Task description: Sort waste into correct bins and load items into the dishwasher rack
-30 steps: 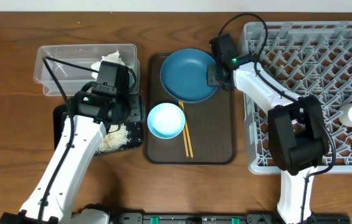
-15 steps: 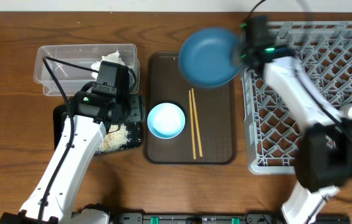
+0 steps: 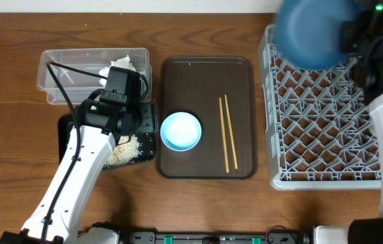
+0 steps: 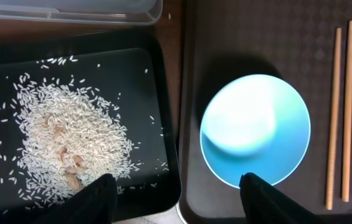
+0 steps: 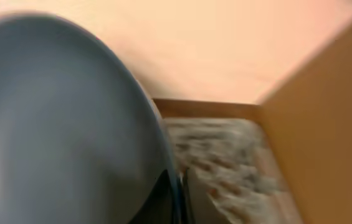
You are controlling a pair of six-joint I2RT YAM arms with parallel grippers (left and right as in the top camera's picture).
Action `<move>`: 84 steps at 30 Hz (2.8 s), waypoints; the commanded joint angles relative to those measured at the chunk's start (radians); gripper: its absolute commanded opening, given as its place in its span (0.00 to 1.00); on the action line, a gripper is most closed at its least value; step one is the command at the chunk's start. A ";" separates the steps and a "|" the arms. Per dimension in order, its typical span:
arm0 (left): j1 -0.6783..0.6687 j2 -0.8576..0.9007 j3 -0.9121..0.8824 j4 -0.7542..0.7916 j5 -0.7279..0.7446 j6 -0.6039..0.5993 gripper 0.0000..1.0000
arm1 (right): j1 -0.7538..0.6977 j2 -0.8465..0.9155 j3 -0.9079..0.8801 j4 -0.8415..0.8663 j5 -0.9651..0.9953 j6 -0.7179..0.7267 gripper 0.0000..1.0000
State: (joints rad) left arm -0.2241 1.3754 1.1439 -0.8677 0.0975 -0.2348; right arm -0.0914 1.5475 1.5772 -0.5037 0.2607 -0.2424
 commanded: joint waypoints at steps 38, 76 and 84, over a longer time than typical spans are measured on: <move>0.005 -0.003 0.006 -0.003 -0.016 0.005 0.66 | -0.232 0.135 0.013 -0.013 0.238 -0.018 0.33; 0.005 -0.003 0.006 -0.003 -0.016 0.005 0.66 | -0.874 0.244 0.079 -0.068 -0.442 -0.042 0.70; 0.005 -0.003 0.006 -0.003 -0.016 0.005 0.66 | -0.874 0.336 0.079 -0.065 -0.452 -0.134 0.70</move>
State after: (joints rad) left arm -0.2241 1.3754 1.1439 -0.8677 0.0975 -0.2348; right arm -0.9607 1.8603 1.6356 -0.5686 -0.1741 -0.3264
